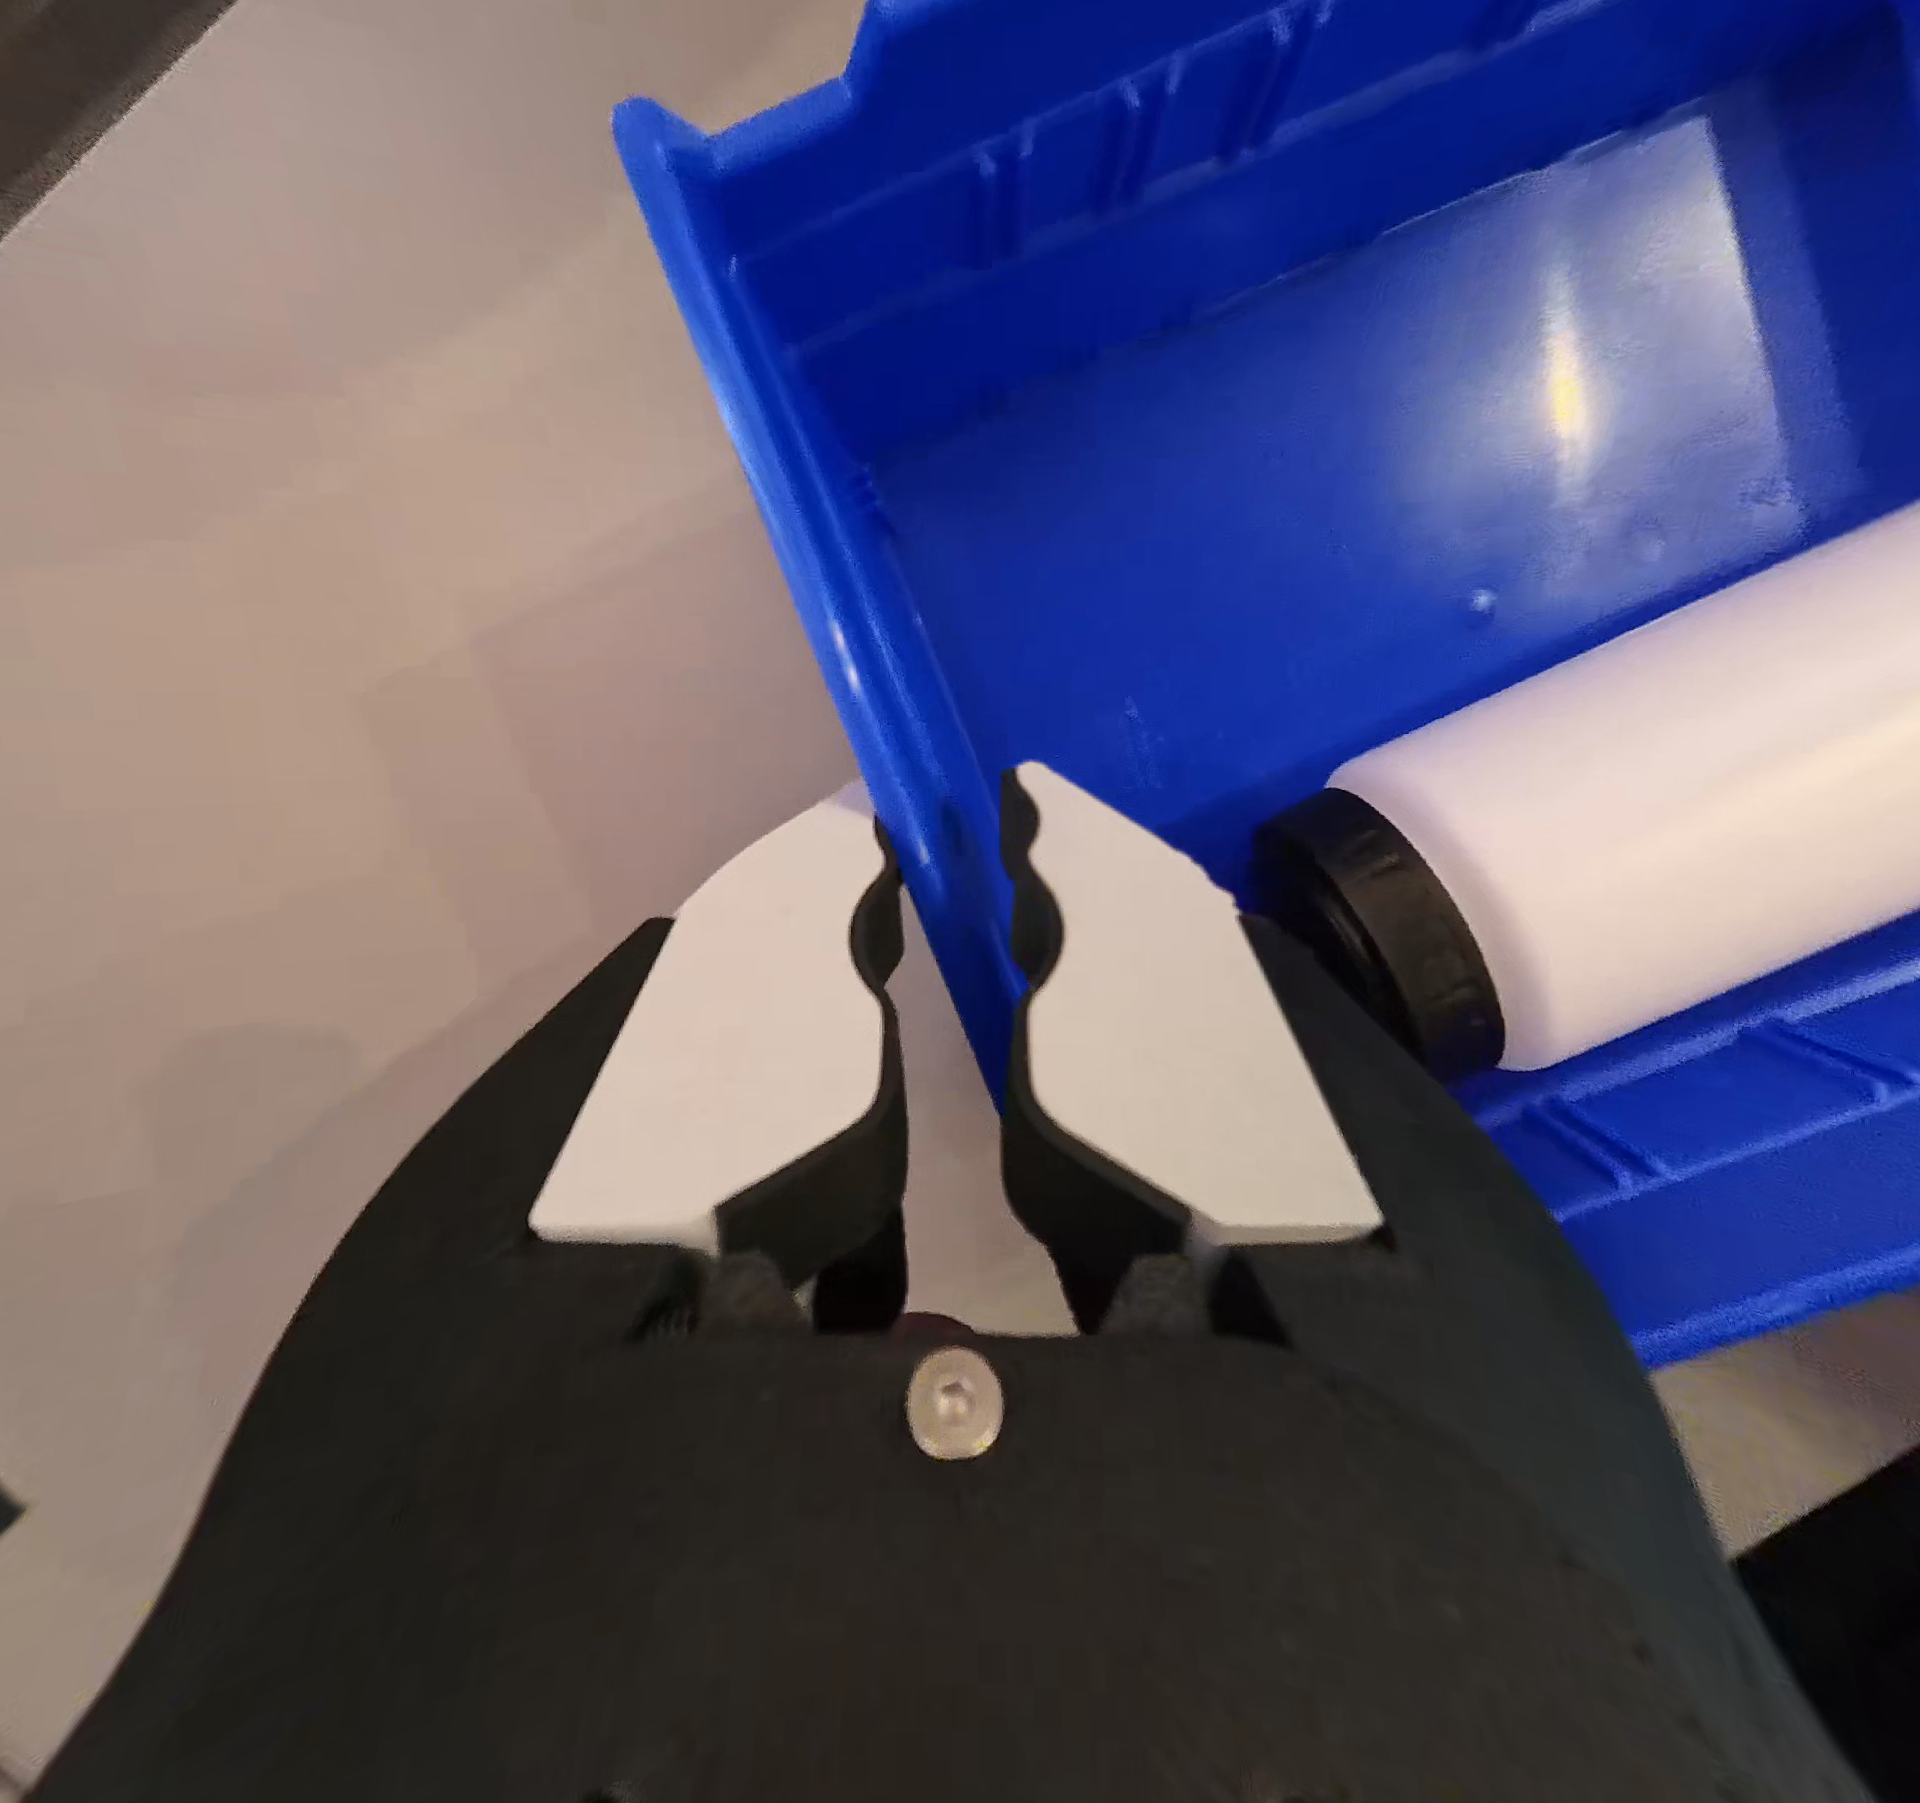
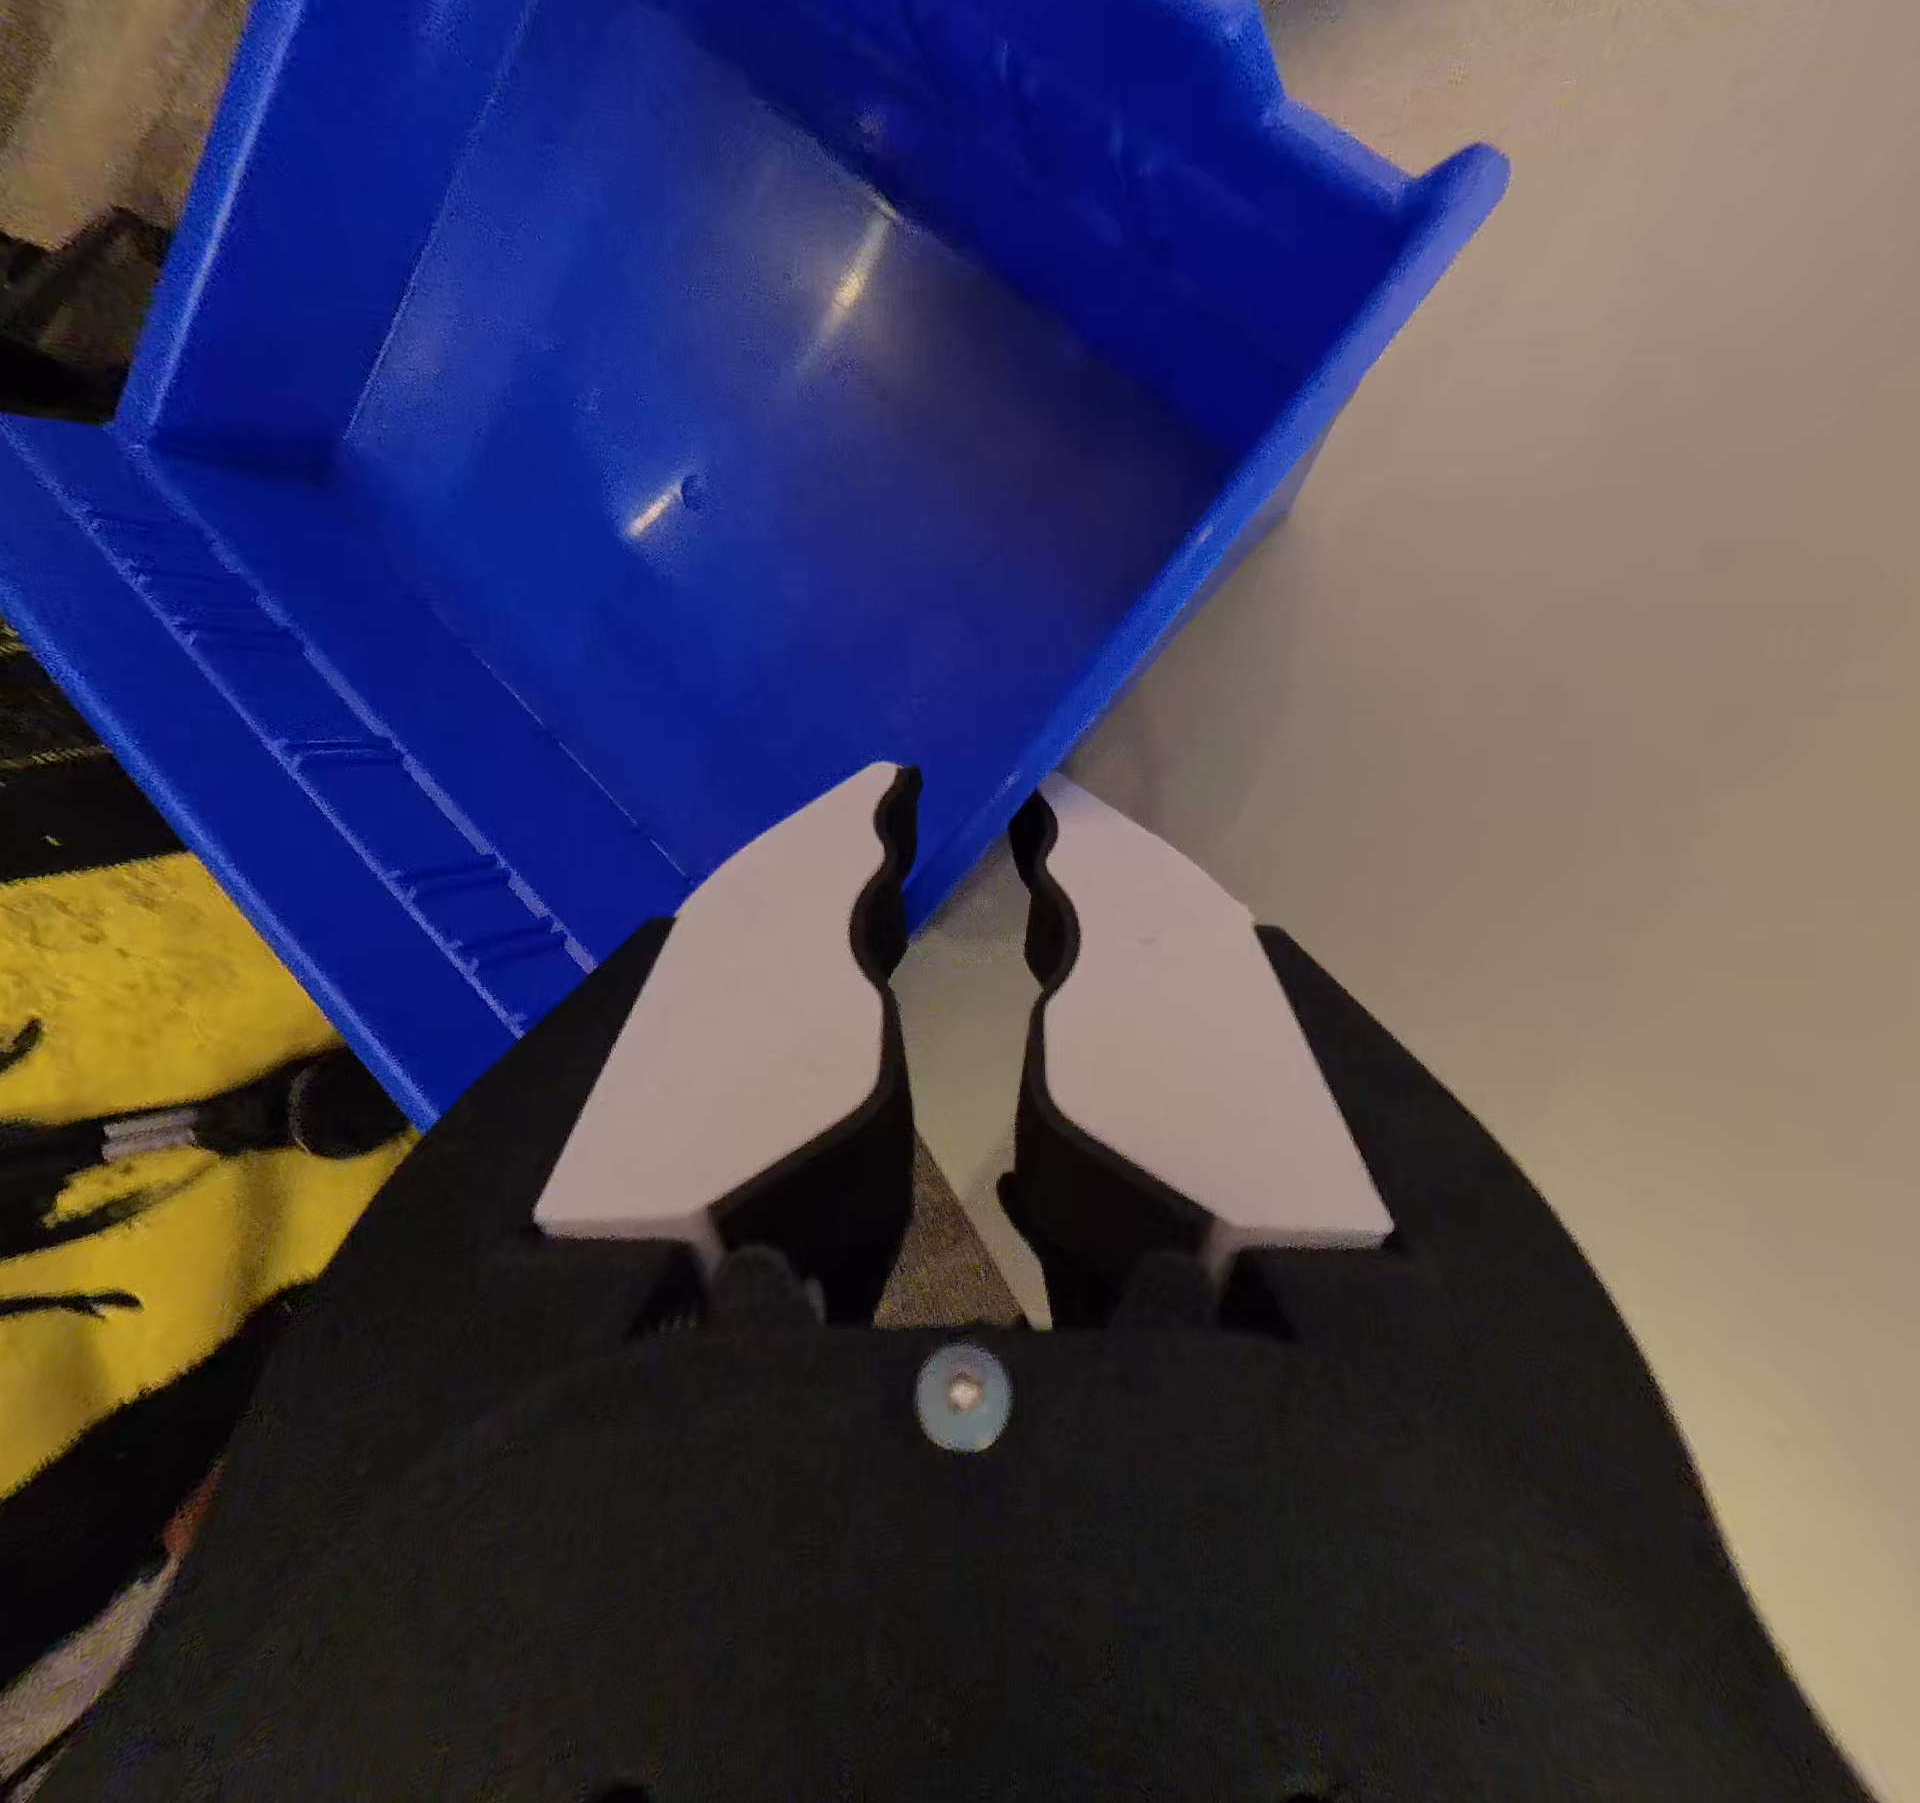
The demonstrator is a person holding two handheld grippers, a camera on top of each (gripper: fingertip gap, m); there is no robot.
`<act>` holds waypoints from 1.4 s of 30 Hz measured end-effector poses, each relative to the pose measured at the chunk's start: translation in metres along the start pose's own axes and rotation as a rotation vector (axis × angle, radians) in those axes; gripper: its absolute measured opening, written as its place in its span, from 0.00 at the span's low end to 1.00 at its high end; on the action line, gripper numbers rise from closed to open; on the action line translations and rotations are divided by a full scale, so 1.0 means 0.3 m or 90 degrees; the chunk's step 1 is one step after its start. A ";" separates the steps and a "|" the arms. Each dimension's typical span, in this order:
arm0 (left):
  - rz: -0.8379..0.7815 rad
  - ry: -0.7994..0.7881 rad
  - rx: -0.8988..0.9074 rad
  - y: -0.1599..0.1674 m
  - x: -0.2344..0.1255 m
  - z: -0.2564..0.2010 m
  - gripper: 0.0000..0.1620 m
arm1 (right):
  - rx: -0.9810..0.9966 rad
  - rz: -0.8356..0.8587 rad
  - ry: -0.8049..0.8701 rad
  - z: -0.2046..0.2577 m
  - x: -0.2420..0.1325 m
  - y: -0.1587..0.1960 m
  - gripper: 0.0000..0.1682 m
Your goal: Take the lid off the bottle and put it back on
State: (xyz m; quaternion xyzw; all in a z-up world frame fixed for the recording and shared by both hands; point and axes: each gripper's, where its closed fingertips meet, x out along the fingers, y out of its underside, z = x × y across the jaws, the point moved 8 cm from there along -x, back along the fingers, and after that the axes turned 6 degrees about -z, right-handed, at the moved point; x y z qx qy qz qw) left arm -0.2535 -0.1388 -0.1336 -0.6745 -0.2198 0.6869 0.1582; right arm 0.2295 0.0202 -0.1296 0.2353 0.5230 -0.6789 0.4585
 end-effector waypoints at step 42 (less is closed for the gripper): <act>0.169 -0.238 0.452 -0.449 0.304 0.679 0.23 | -0.222 0.341 0.436 -1.526 -0.207 -0.702 0.17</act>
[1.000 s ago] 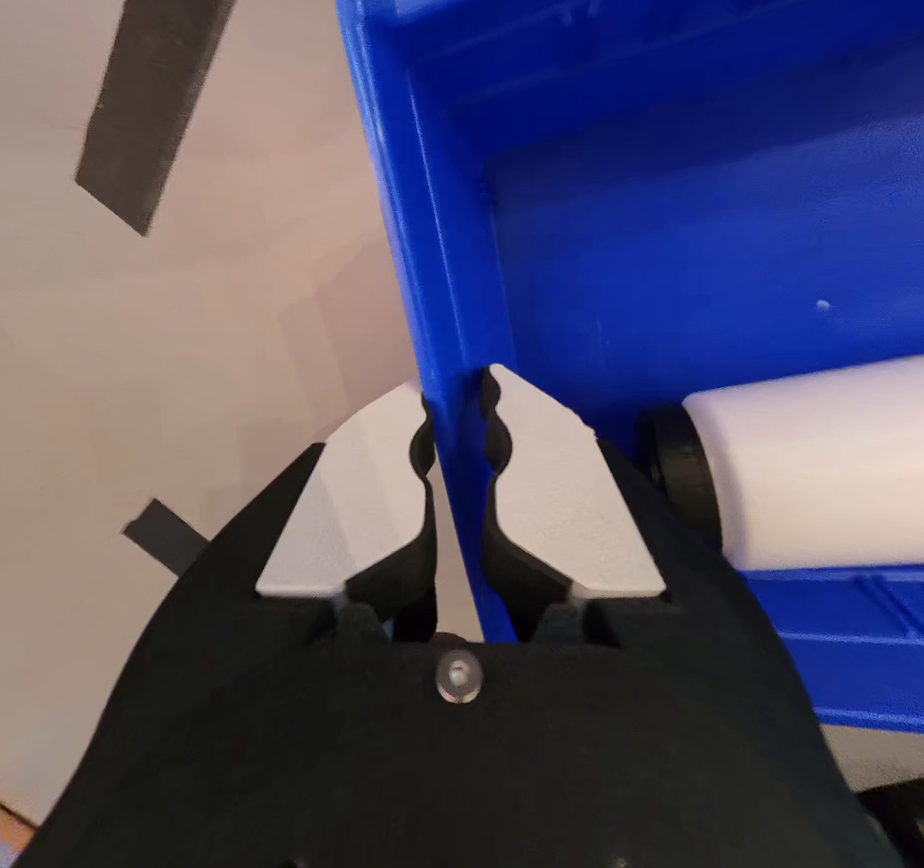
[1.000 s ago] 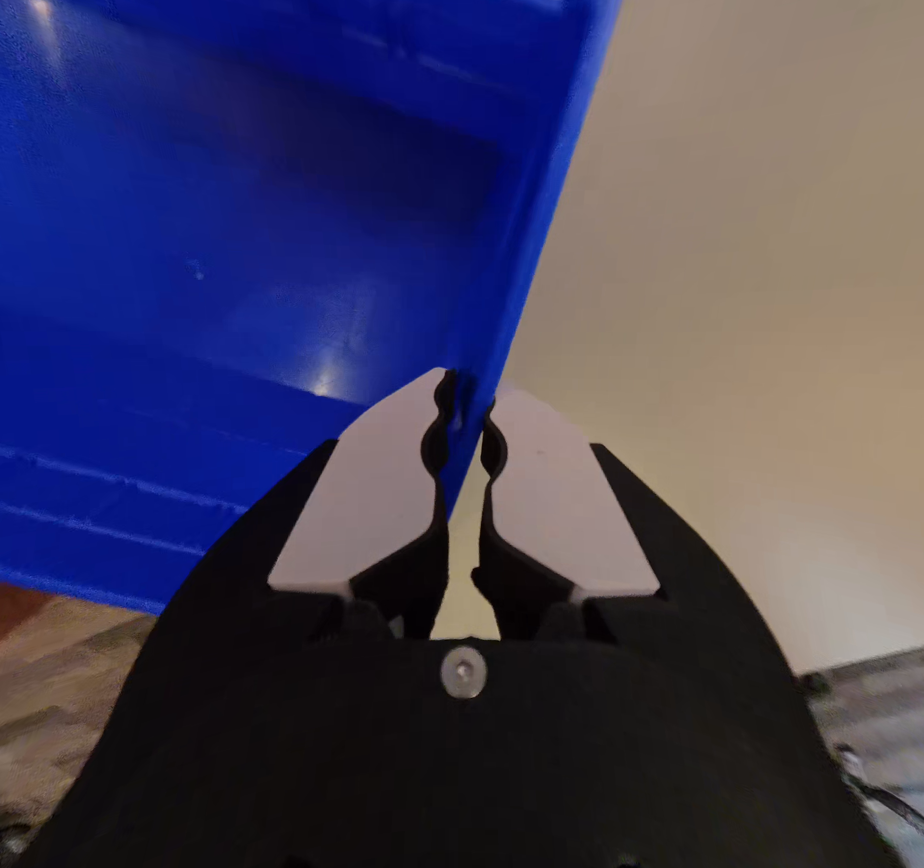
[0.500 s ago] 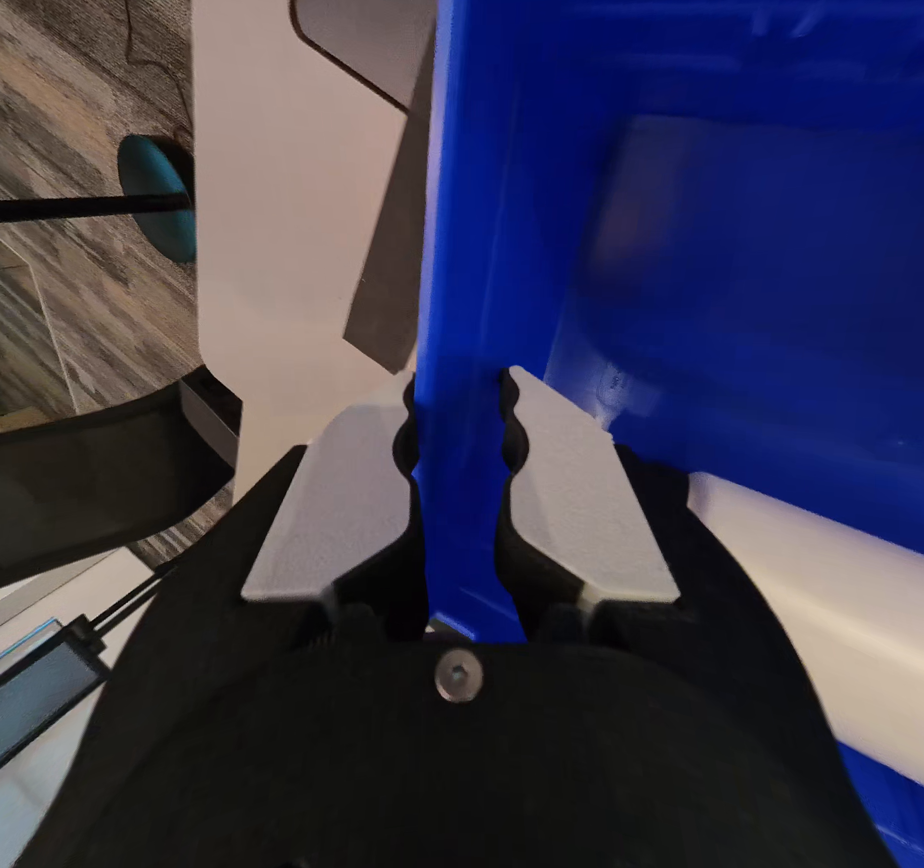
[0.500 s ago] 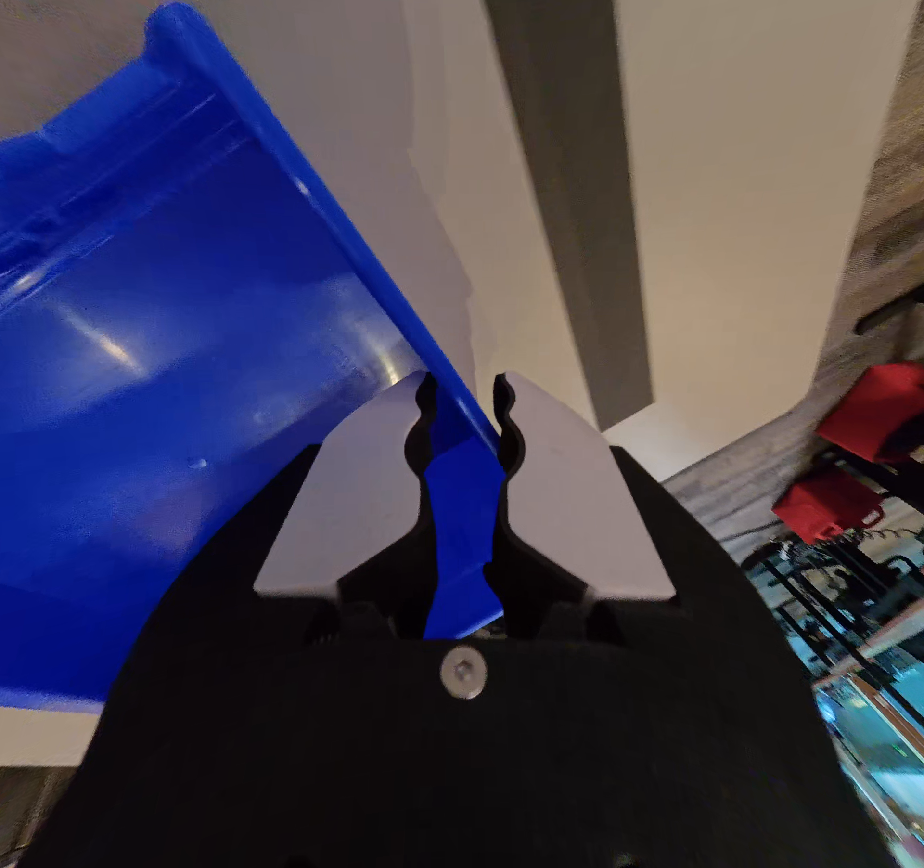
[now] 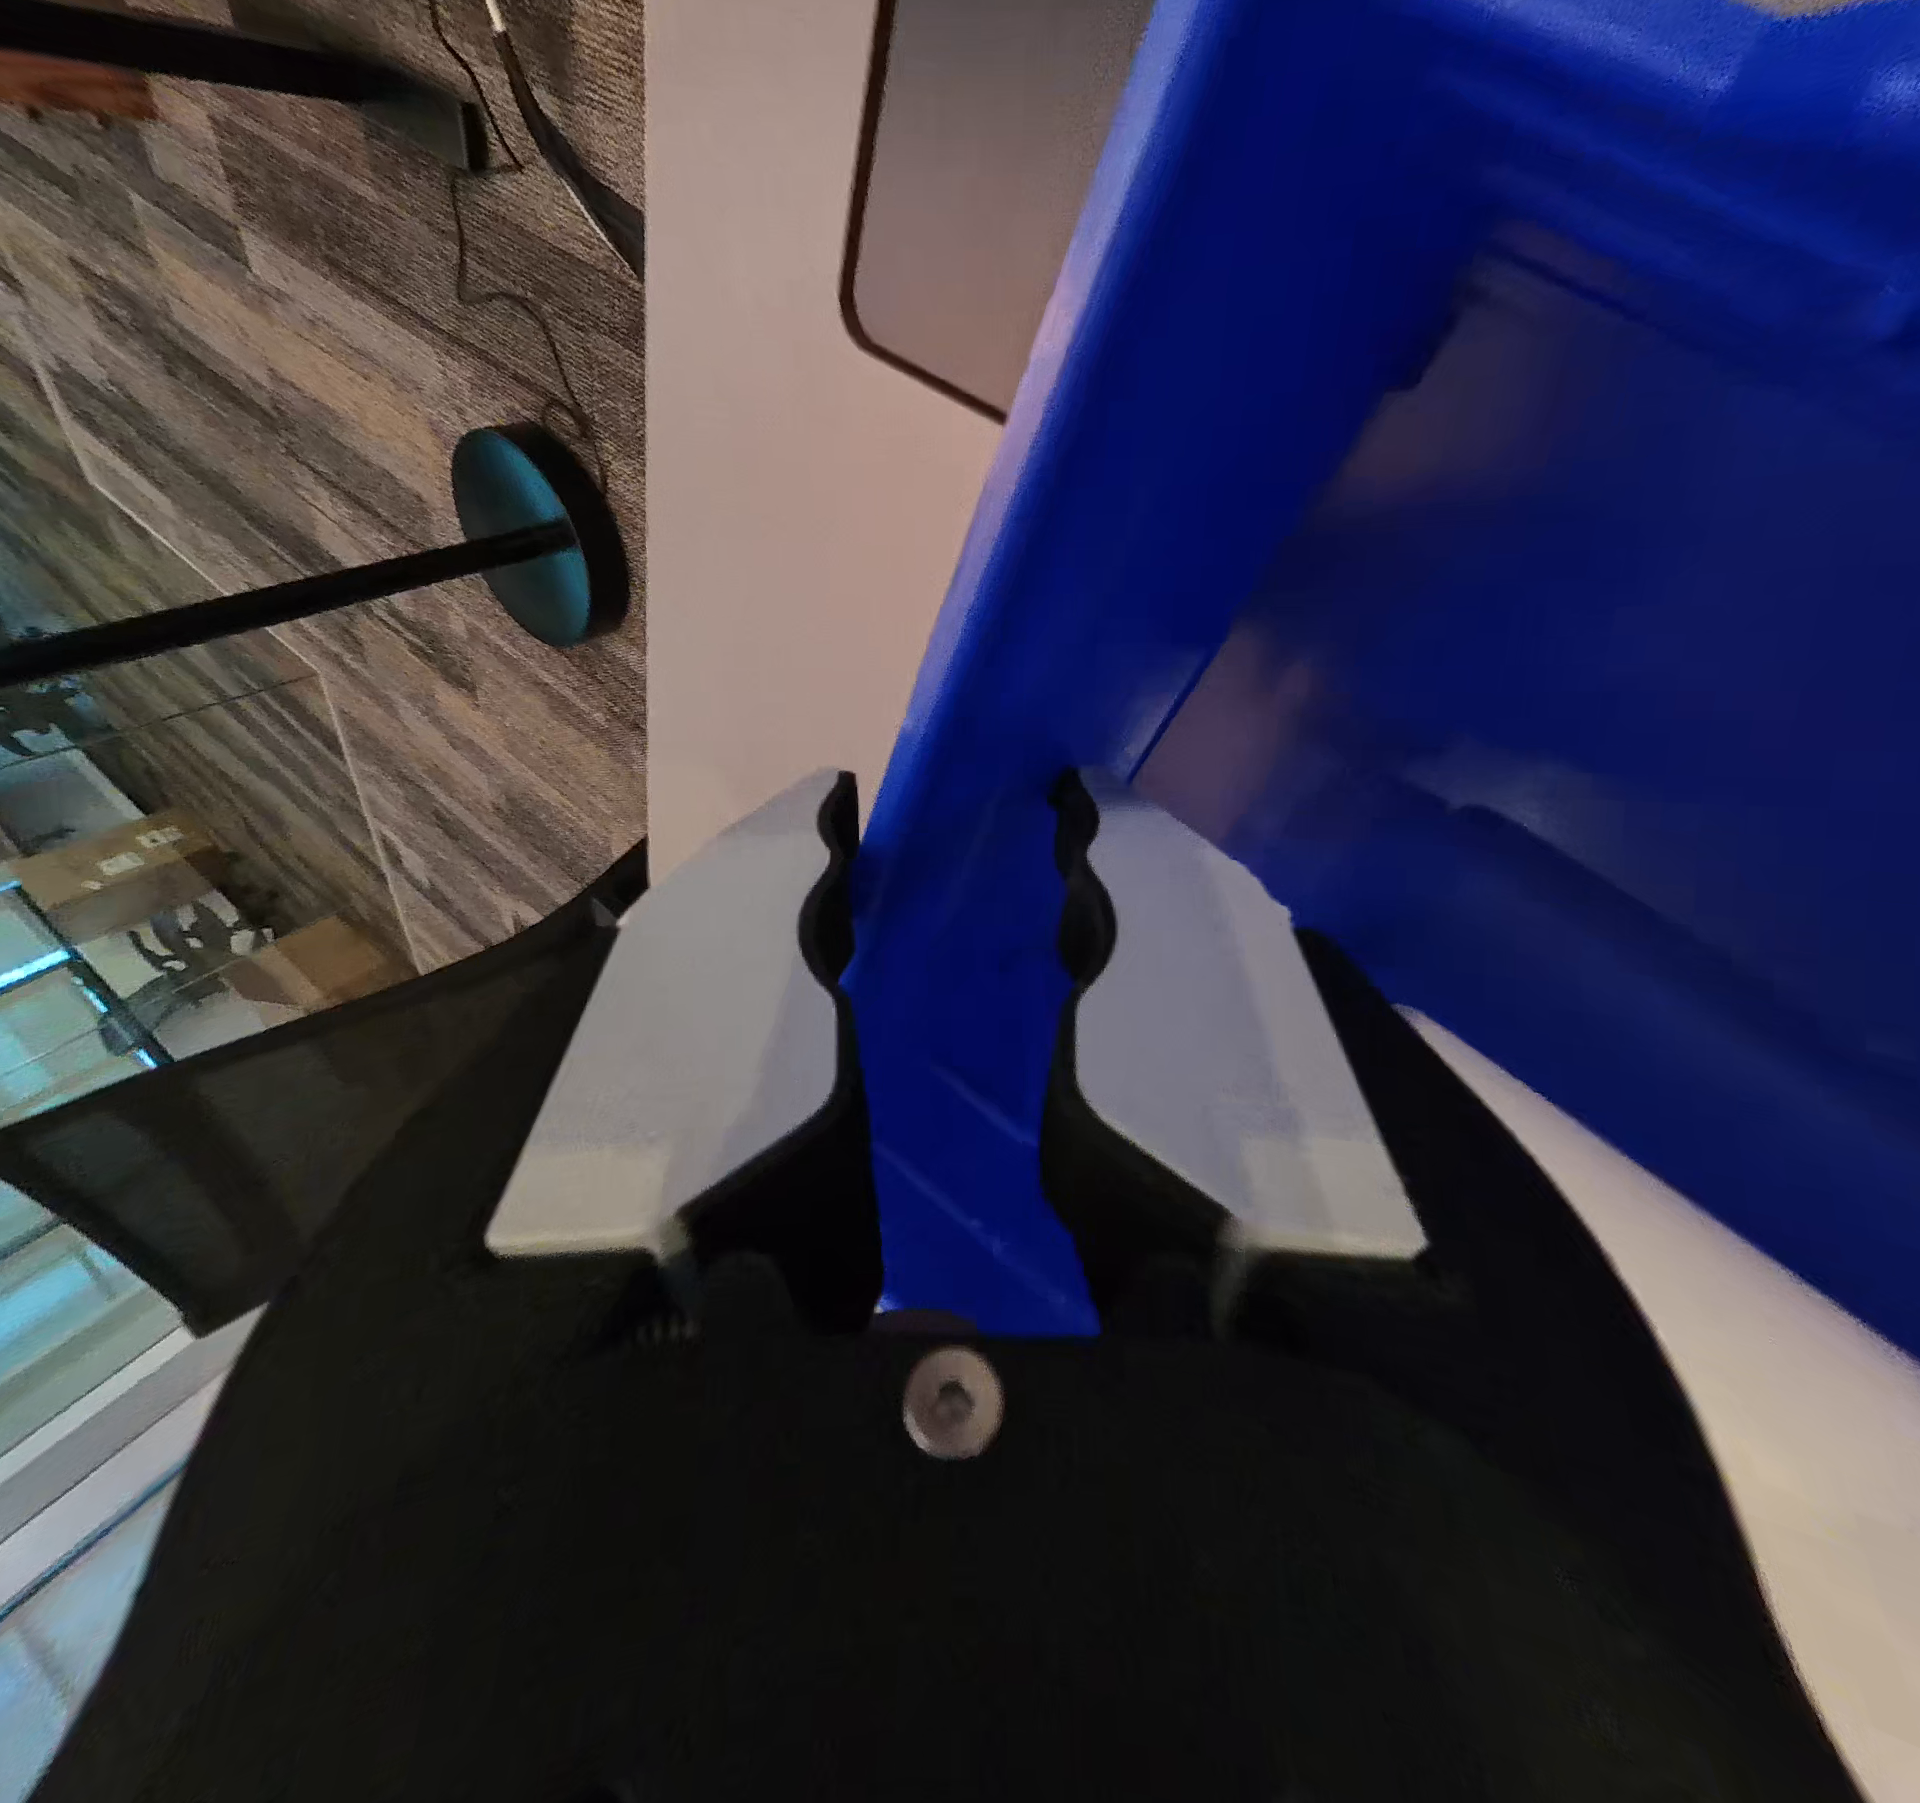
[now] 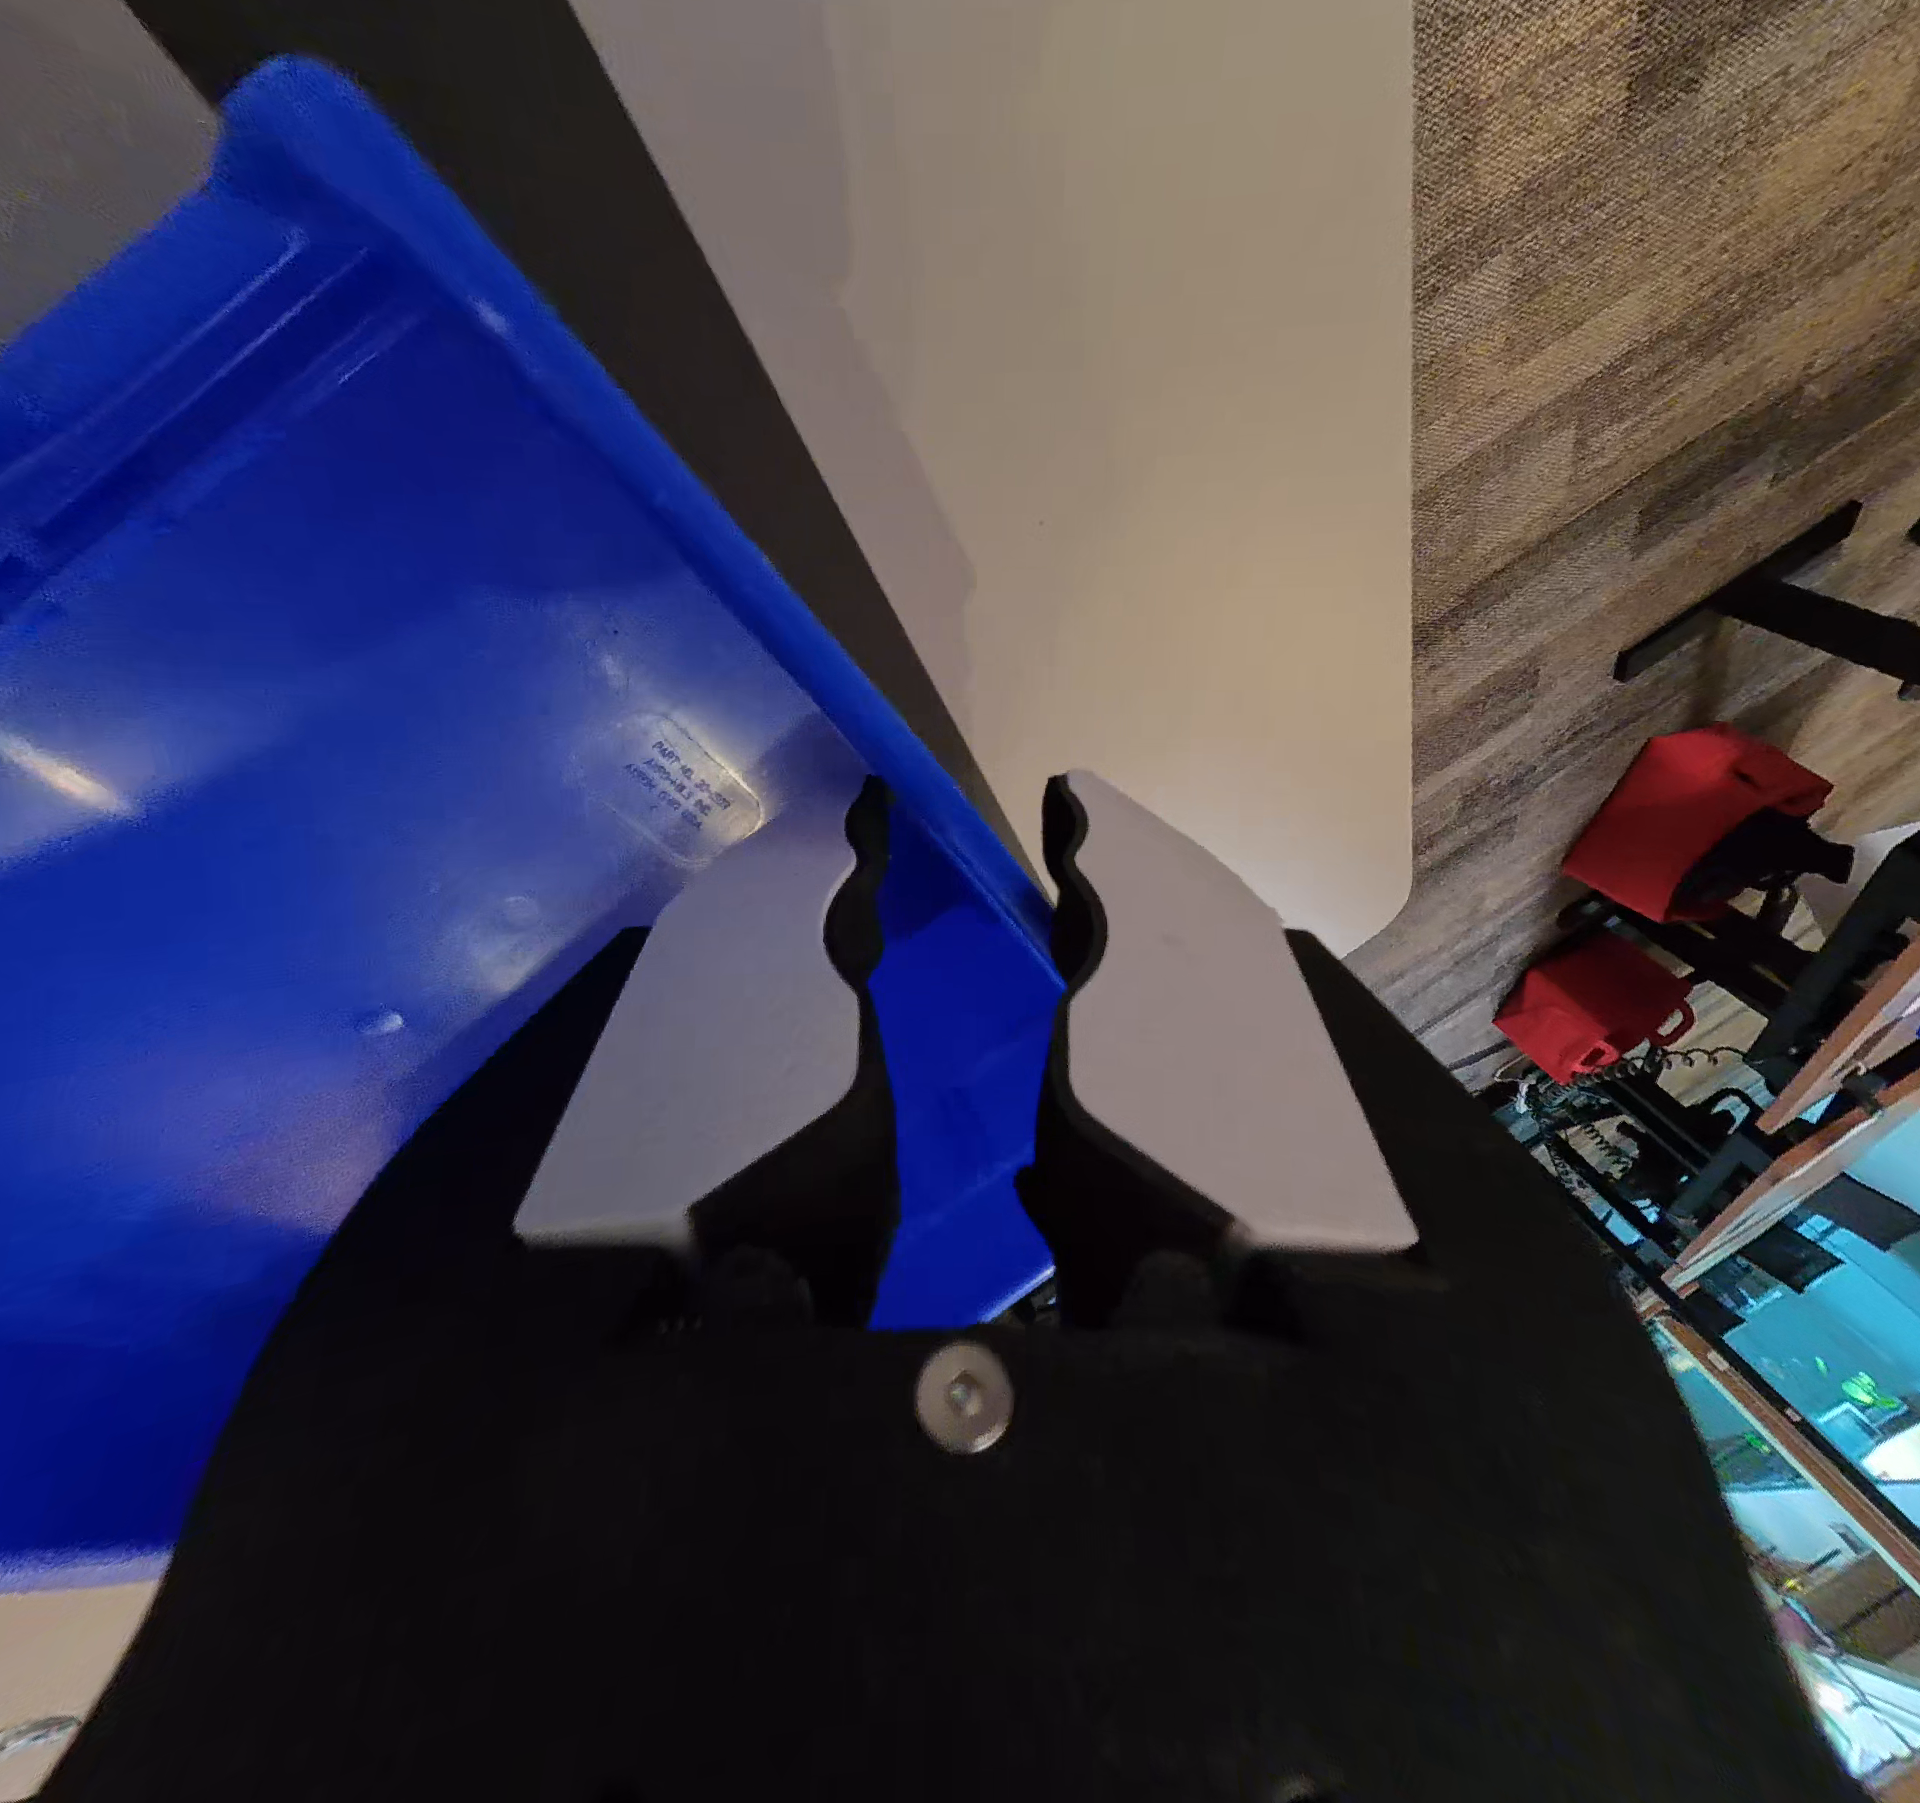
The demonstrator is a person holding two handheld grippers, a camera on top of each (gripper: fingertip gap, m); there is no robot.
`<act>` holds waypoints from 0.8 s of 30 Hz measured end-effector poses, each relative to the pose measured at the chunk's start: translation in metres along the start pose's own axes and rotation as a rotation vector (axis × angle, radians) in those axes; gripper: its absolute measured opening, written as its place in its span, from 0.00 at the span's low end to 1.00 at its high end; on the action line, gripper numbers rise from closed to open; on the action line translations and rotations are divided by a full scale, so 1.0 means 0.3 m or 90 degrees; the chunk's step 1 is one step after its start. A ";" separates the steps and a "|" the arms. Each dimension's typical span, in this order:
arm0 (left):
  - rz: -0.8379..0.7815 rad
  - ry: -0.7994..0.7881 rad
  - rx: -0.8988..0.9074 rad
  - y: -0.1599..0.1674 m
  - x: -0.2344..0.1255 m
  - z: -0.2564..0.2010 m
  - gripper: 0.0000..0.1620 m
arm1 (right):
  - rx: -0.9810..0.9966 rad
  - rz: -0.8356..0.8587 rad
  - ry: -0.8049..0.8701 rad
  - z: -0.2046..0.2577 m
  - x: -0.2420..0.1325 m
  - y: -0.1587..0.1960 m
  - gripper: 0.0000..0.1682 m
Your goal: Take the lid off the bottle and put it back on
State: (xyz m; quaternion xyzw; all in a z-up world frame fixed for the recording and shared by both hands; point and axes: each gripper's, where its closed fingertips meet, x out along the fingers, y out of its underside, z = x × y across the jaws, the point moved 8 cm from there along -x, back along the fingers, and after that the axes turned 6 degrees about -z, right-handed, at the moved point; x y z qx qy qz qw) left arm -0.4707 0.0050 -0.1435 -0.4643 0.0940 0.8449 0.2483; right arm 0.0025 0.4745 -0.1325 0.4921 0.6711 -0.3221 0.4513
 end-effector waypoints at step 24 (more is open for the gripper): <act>0.031 -0.002 -0.110 -0.037 0.061 0.096 0.24 | 0.023 -0.015 0.046 -0.062 0.039 -0.039 0.22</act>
